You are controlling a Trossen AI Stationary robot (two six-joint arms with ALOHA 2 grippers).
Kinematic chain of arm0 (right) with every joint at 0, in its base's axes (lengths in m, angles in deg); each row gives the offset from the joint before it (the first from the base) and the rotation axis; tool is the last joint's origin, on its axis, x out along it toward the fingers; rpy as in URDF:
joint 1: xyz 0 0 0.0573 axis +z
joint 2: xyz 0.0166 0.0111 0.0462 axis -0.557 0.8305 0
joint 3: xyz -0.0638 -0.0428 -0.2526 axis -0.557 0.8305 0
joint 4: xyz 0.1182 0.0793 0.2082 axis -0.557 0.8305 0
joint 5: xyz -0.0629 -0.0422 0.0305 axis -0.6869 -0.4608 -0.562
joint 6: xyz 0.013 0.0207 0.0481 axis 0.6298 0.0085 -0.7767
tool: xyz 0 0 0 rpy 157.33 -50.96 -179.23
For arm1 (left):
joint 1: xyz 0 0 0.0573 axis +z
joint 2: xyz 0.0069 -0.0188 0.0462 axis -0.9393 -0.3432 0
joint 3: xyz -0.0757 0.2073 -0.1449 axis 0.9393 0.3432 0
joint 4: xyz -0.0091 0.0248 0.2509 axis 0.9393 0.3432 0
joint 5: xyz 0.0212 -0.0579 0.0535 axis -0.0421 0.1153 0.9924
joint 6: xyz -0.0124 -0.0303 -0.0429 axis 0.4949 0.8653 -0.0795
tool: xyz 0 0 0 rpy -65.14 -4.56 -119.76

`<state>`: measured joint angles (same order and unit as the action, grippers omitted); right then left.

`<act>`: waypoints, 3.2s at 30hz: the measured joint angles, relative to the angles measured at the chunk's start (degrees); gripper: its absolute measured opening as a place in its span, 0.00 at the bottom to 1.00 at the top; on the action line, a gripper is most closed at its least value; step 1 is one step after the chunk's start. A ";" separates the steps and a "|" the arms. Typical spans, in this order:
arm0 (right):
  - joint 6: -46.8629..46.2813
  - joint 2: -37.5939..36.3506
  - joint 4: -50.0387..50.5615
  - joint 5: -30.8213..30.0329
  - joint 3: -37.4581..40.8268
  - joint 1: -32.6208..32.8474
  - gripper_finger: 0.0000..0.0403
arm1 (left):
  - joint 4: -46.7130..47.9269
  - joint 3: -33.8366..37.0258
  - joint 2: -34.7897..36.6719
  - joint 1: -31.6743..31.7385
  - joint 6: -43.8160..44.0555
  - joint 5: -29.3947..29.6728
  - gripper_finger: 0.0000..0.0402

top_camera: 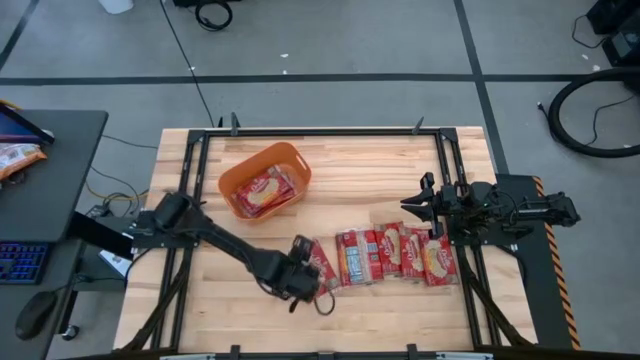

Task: Sort popcorn bags into baskets
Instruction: Put the popcorn bag into the orange bin

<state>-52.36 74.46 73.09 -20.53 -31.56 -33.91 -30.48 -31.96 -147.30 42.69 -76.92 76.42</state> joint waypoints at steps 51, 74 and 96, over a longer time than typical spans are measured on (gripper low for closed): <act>0.01 0.00 -0.19 0.02 0.01 0.02 0.16 | 3.89 -2.23 -6.51 -2.06 4.69 13.35 0.03; 0.00 0.01 -0.18 0.00 0.00 0.00 0.16 | 45.45 -25.51 -4.18 1.97 37.56 23.45 0.01; 0.00 0.13 -2.75 0.02 0.00 0.00 0.16 | 45.38 7.68 18.47 14.50 63.89 12.13 0.02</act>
<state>-52.36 74.59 70.34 -20.51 -31.56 -33.91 14.91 -24.27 -128.83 57.20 -13.03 88.55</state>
